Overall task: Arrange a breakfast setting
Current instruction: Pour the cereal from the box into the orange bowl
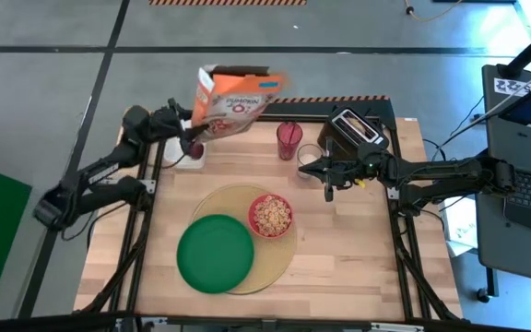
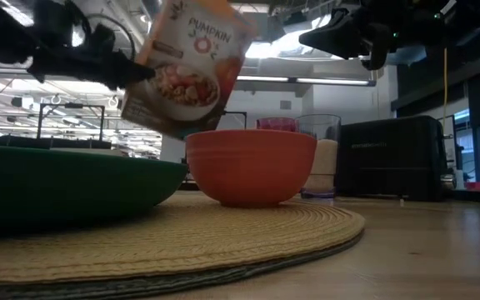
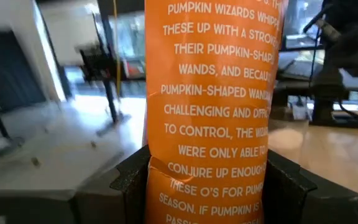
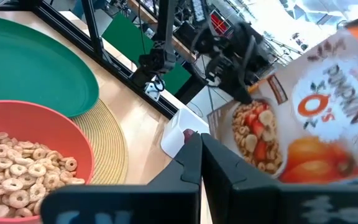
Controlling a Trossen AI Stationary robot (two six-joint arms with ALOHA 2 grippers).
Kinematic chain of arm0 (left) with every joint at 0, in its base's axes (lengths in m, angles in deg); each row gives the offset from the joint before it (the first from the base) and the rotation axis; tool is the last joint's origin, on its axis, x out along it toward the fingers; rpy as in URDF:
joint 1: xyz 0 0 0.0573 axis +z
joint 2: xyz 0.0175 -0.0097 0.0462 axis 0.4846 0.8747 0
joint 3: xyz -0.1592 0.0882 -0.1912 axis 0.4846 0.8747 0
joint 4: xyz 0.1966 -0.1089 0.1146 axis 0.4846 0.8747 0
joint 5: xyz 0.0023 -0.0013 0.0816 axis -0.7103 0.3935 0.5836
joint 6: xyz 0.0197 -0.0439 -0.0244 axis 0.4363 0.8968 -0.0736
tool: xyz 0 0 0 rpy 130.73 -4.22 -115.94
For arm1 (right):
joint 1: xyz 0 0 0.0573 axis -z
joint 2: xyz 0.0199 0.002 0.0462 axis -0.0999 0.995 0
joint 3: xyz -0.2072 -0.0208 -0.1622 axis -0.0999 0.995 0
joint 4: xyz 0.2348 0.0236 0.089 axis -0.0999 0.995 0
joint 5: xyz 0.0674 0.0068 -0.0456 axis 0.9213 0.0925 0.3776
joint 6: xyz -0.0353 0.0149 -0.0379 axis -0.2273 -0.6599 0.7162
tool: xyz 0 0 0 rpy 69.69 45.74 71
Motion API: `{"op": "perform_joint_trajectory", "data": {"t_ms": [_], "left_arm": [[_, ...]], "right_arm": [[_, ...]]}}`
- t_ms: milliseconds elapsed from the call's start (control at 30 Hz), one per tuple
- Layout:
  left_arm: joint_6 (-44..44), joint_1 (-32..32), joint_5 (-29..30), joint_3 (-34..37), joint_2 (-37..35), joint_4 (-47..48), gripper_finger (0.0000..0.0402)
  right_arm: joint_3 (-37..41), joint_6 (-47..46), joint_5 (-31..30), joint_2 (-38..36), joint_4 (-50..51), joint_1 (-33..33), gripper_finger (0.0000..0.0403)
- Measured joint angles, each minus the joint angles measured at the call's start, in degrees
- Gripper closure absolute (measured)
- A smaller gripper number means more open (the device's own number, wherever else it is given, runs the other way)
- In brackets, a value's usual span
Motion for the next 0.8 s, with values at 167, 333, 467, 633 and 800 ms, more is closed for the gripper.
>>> {"op": "perform_joint_trajectory", "data": {"t_ms": [167,333,467,633,800], "left_arm": [[-0.38,5.0,-9.5,-7.53,12.25,-2.95,0.0191],[-0.81,6.08,-17.07,-16.81,25.2,-1.93,0.0191],[-1.57,6.28,-18.5,-23.5,34.54,-1.93,0.0191],[-1.54,5.91,-21.56,-28.8,42.66,-2.41,0.0191],[-1.63,4.4,-22.06,-30.73,48.46,-2.92,0.0191]], "right_arm": [[0.0,0.04,-0.36,0.0,-0.07,0.0,0.0397],[0.0,0.04,-0.56,0.0,-0.1,0.0,0.0397],[-0.02,0.04,0.01,0.0,0.19,0.0,0.0397],[-0.04,0.04,0.02,0.02,2.61,-0.11,0.0397],[-0.04,0.04,0.02,0.02,3.49,-0.11,0.0397]]}}
